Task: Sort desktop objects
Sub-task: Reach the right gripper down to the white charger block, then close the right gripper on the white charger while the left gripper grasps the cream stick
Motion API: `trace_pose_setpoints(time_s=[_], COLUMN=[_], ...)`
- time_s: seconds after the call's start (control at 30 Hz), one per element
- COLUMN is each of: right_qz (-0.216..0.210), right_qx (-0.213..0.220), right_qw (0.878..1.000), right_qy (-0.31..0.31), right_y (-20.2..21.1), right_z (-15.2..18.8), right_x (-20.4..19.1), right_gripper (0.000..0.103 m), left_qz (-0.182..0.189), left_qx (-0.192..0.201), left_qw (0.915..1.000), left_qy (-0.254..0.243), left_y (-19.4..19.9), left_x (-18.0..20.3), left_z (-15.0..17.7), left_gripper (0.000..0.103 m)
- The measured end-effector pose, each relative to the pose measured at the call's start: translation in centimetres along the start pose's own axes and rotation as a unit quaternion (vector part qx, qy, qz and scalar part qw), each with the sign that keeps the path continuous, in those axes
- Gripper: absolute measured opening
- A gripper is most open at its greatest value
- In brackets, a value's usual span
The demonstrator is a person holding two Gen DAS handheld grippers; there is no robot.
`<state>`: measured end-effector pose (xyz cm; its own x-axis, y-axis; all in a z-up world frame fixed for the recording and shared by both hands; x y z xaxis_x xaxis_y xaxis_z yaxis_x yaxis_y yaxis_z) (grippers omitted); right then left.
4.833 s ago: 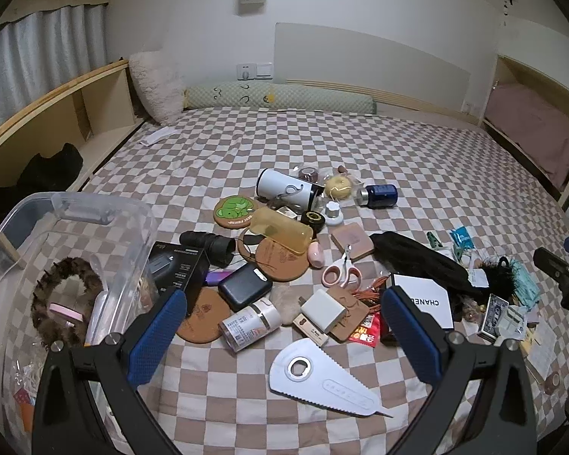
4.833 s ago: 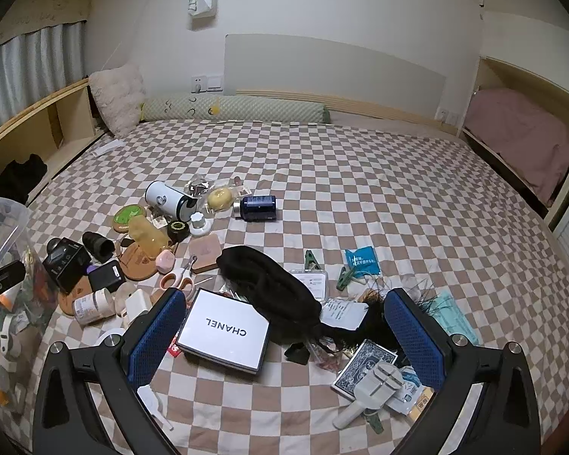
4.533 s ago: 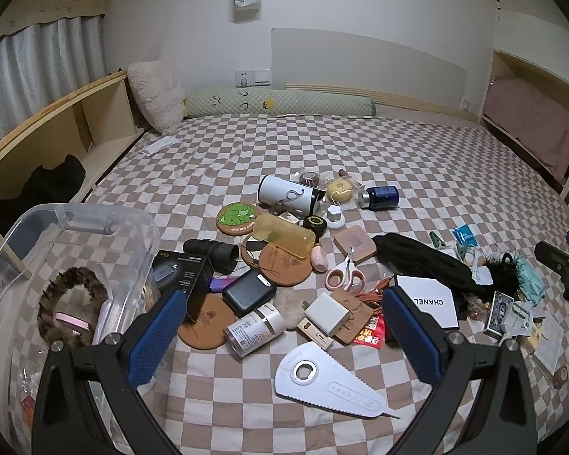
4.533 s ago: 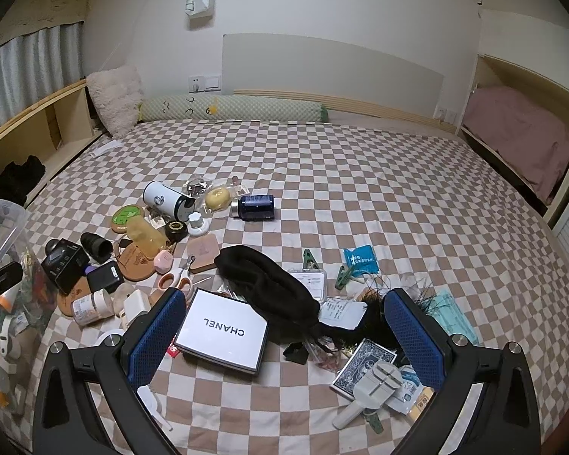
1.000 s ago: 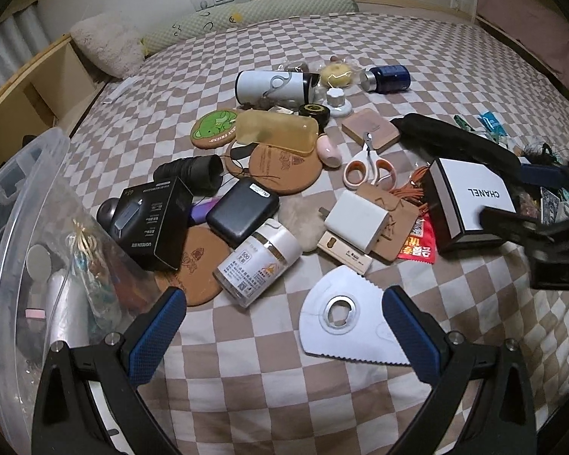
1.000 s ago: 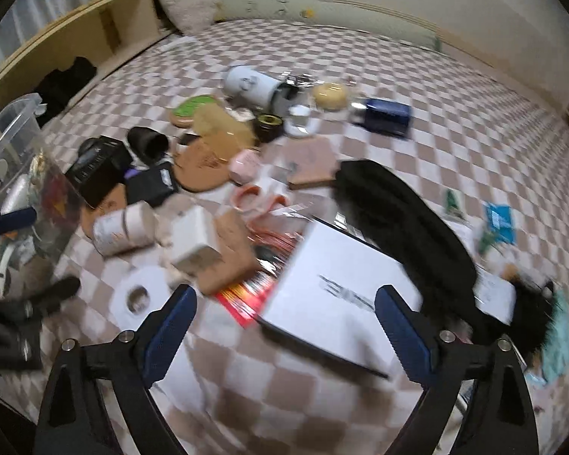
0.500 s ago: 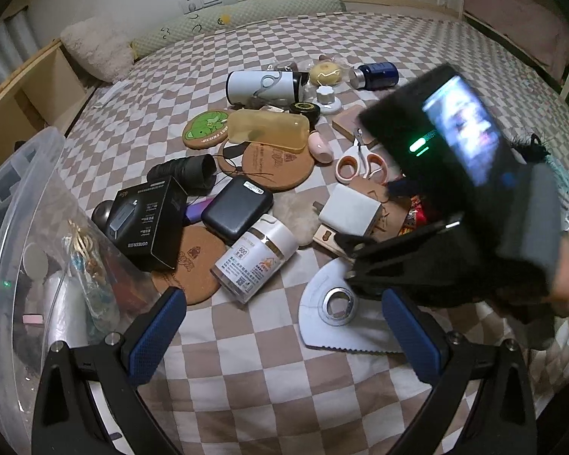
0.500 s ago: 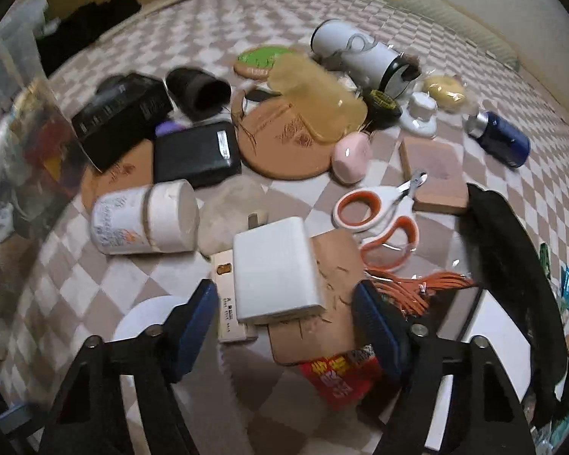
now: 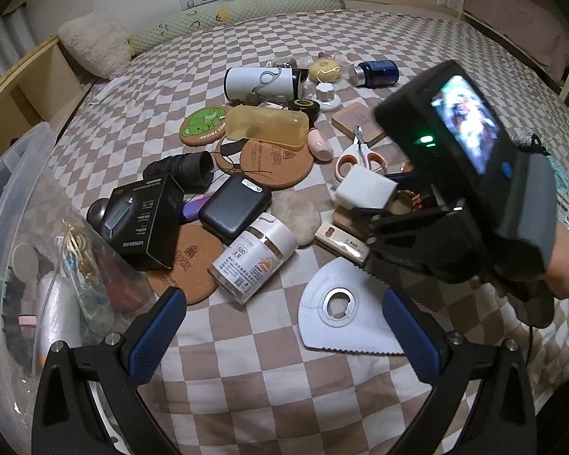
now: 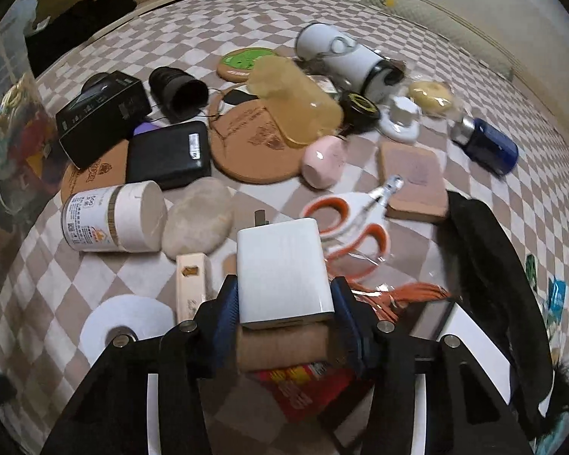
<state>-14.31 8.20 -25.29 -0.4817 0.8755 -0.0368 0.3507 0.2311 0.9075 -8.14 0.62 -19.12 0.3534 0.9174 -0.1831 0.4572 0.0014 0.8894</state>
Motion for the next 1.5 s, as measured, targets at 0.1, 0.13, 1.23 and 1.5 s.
trace_pose_setpoints(time_s=[0.1, 0.13, 1.23, 1.5], right_qz=[-0.004, -0.005, -0.052, -0.116], right_qx=[-0.002, -0.002, -0.029, -0.088], right_qw=[1.000, 1.000, 0.998, 0.988], right_qy=[-0.013, -0.018, 0.004, 0.040], right_y=[0.6, 0.9, 2.8, 2.9], right_z=[0.5, 0.7, 7.3, 10.3], right_x=[1.0, 1.5, 4.2, 0.7], right_gripper=[0.049, 0.049, 0.047, 0.046], left_qz=[0.013, 0.019, 0.125, 0.118], left_qx=[-0.008, -0.013, -0.085, -0.103], left_qw=[0.9998, 0.9996, 0.9839, 0.9864], left_qy=[0.012, 0.016, 0.095, 0.050], left_y=[-0.9, -1.5, -10.4, -9.4], left_x=[0.4, 0.7, 4.0, 3.7], left_z=[-0.2, -0.3, -0.6, 1.3], left_gripper=[0.103, 0.103, 0.043, 0.021])
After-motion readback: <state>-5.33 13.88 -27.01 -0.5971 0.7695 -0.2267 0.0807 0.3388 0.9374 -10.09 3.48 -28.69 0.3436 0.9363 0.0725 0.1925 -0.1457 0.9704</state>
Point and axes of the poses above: each gripper's, at about its wrist camera, not at the fingertips, and y roughly against the way its jaws point, x to its right, z to its underside, the point moved 9 cm from there along -y, roughly the way its jaws point, and after that the axes turned 12 degrees about -y, right-handed, at the moved point
